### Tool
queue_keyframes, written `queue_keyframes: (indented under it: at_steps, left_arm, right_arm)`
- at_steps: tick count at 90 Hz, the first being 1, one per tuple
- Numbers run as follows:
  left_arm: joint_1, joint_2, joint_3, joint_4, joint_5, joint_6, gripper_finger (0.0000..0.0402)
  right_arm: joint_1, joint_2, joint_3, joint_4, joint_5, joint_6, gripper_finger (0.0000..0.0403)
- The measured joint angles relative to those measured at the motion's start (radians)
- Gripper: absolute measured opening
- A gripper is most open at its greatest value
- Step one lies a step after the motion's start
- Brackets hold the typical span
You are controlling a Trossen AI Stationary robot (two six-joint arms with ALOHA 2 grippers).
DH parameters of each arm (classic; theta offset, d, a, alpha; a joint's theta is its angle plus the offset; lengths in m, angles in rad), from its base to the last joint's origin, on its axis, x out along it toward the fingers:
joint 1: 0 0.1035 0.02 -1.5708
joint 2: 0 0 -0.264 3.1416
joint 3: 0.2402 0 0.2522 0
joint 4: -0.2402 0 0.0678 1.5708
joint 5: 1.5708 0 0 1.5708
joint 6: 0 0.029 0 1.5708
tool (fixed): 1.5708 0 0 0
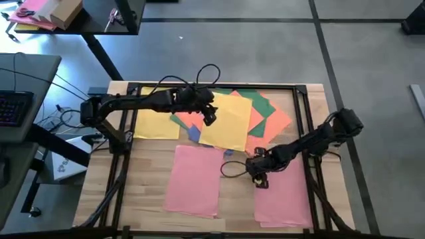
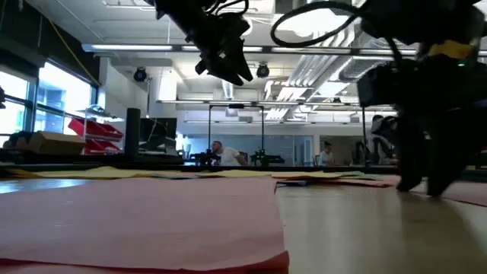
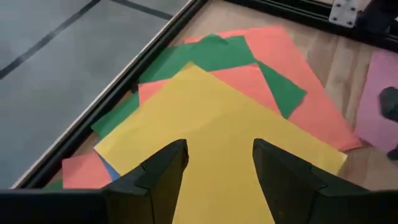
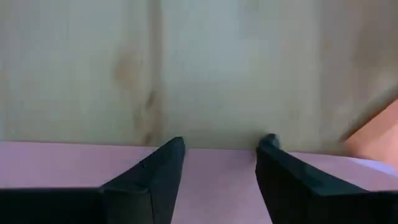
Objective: Organize paper
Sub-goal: Stack the pink paper on top of the stacked pink papers
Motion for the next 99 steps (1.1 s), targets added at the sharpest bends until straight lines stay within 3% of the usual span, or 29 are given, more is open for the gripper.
queue_keyframes:
  at_steps: [19, 49, 65, 78, 99]
  left_arm:
    - [0.004, 0.0, 0.0, -0.001, -0.008, -0.001, 0.0179]
    - [0.004, -0.069, 0.0, -0.033, 0.014, -0.001, 0.0179]
    - [0.01, -0.195, 0.0, -0.212, 0.029, -0.003, 0.0179]
    - [0.007, -0.299, 0.0, -0.424, 0.106, 0.015, 0.0179]
    - [-0.035, -0.419, -0.03, -0.677, 0.172, -0.097, 0.0179]
  right_arm:
    - [0.033, -0.049, -0.001, -0.023, -0.005, 0.078, 0.0178]
    - [-0.001, -0.063, 0.037, -0.002, 0.127, 0.069, 0.0178]
    - [-0.067, -0.063, 0.086, 0.053, 0.224, 0.026, 0.0178]
    - [-0.125, -0.049, 0.105, 0.186, 0.279, -0.083, 0.0178]
    - [-0.184, 0.075, 0.2, 0.2, 0.227, -0.254, 0.0178]
